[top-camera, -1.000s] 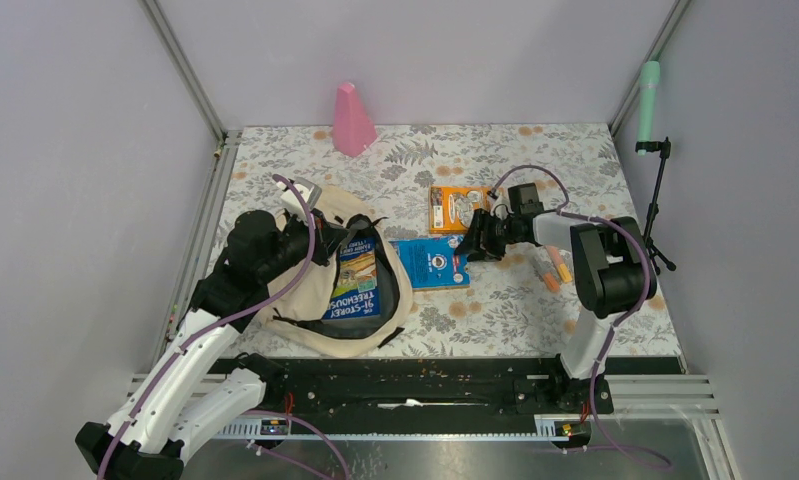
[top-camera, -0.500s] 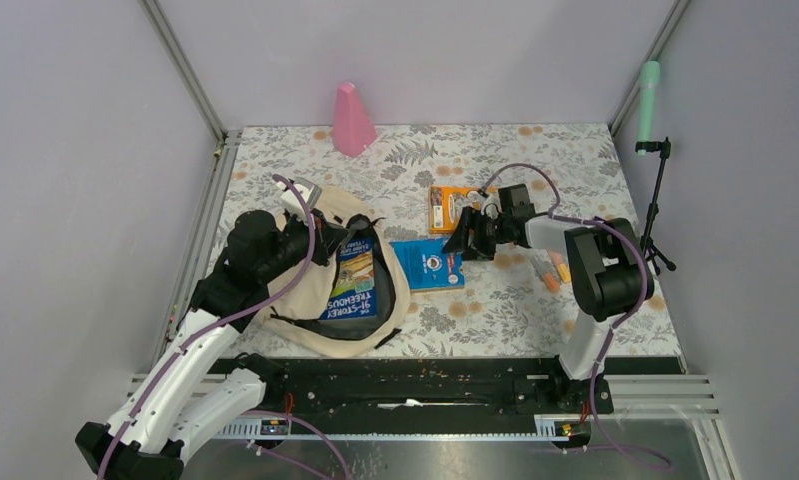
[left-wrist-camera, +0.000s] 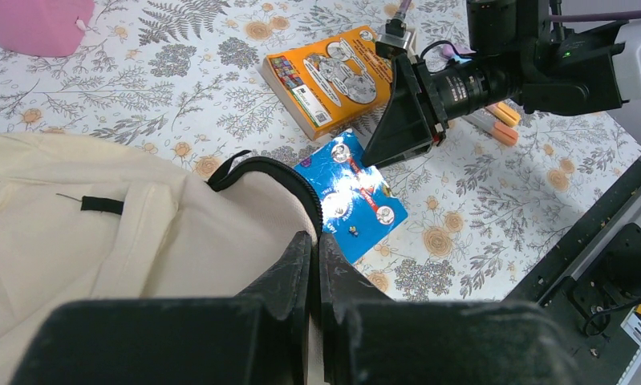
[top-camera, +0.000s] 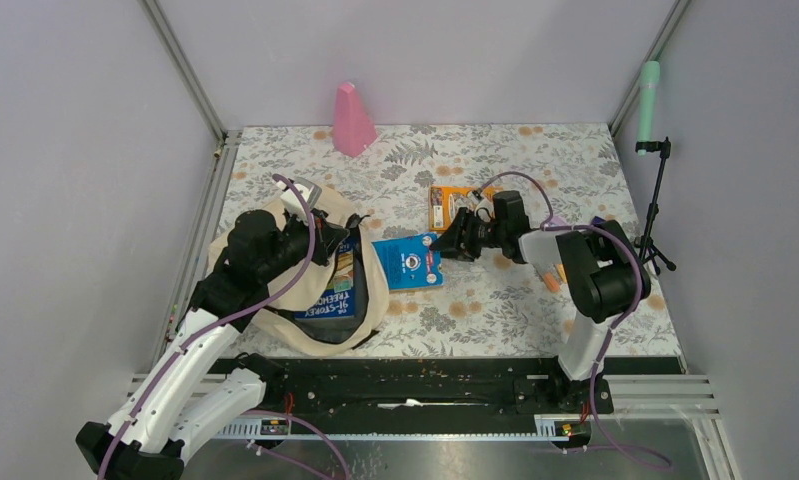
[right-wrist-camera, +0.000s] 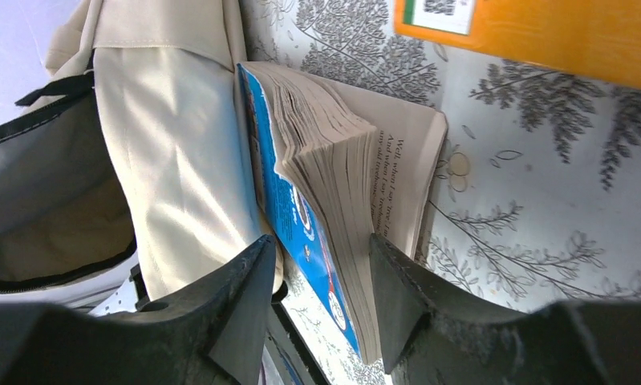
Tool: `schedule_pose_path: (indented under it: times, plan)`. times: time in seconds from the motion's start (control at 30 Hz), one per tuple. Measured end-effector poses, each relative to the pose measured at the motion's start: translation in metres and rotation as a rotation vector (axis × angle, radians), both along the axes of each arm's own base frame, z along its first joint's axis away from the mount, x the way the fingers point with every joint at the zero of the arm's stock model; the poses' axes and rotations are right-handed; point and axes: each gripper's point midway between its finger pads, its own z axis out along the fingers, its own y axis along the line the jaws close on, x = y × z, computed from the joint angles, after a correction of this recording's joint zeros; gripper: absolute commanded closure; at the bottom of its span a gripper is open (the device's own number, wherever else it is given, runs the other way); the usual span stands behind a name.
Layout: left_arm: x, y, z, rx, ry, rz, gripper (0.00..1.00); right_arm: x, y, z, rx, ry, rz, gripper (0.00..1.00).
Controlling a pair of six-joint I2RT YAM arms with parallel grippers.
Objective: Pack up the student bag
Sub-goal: Pick up the book from the center of the board.
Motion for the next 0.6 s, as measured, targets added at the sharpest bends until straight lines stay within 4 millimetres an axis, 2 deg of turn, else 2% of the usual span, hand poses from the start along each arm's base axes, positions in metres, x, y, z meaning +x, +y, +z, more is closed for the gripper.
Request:
schedule_pose_path:
  times: [0.13, 0.43, 0.6]
  plan:
    - [0.0, 0.0, 0.0, 0.001, 0.0, 0.0, 1.0, -0.004, 0.009, 0.0, -0.003, -0.017, 0.021, 0.5]
    - [0.0, 0.0, 0.0, 0.0, 0.0, 0.001, 1.0, -0.013, 0.018, -0.03, -0.081, -0.008, 0.065, 0.49]
    - [0.0, 0.0, 0.0, 0.0, 0.0, 0.001, 1.0, -0.012, 0.022, -0.03, -0.084, -0.025, 0.076, 0.49]
